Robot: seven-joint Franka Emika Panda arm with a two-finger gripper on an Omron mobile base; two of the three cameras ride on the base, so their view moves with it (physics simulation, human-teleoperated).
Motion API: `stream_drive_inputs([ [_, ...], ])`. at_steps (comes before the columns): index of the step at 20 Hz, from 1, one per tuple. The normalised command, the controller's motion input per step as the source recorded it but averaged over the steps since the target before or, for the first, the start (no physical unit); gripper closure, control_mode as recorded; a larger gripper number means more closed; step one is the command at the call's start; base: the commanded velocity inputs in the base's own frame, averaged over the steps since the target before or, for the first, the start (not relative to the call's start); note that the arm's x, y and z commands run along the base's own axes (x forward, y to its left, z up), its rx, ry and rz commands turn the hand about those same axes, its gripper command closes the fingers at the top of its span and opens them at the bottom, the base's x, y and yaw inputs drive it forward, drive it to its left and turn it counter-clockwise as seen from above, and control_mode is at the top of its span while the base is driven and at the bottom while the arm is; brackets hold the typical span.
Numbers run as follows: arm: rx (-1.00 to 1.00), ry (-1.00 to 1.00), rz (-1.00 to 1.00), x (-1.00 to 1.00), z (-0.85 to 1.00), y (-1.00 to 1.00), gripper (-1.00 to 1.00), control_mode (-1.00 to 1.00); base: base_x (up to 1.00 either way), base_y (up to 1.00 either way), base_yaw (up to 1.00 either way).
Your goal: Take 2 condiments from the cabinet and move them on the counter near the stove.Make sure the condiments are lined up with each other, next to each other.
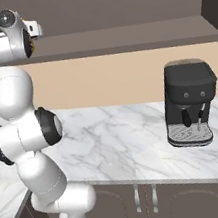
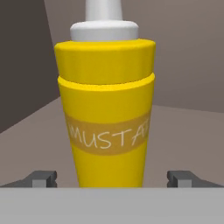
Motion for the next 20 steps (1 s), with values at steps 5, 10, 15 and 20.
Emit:
stream_drive_inputs([
  [5,0.00,0.00,0.00,0.08,-0.03,0.00,-1.00,-1.00,0.00,0.00,0.00],
  [10,0.00,0.00,0.00,0.03,-0.01,0.00,1.00,-1.00,0.00,0.00,0.00],
  [15,0.00,0.00,0.00,0.00,0.00,0.00,1.00,-1.00,0.00,0.00,0.00],
  [20,0.00,0.00,0.00,-0.07,0.00,0.00,1.00,-1.00,0.00,0.00,0.00],
])
